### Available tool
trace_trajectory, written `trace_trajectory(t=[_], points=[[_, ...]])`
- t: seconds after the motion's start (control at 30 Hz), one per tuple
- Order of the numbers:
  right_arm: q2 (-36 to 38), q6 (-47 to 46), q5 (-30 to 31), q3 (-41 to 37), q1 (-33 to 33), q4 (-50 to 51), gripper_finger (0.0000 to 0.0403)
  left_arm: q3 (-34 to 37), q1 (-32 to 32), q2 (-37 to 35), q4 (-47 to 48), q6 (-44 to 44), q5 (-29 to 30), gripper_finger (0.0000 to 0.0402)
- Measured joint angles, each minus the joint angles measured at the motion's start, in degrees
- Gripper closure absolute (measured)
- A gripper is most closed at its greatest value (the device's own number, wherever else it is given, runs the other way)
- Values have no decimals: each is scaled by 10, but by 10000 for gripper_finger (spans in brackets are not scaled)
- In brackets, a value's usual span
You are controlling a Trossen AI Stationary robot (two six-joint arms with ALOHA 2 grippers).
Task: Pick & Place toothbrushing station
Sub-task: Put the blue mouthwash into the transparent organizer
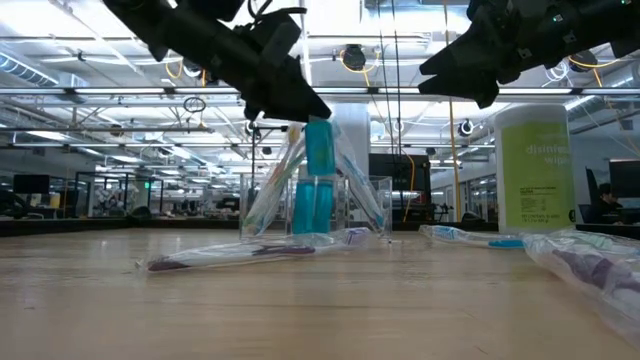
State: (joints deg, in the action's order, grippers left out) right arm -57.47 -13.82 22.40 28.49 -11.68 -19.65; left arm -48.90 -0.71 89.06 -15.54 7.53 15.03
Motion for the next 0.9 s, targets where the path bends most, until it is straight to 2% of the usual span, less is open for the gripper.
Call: trace_trajectory(t=[0.27,0.77,0.9], points=[[0,0,0,0,0,-2,206,0,1,10,42,1,-2,284],[-6,-4,0,0,0,-11,206,-1,-1,60,37,16,-6,284],[-8,-4,0,0,0,-11,206,-1,0,68,35,15,-30,284]])
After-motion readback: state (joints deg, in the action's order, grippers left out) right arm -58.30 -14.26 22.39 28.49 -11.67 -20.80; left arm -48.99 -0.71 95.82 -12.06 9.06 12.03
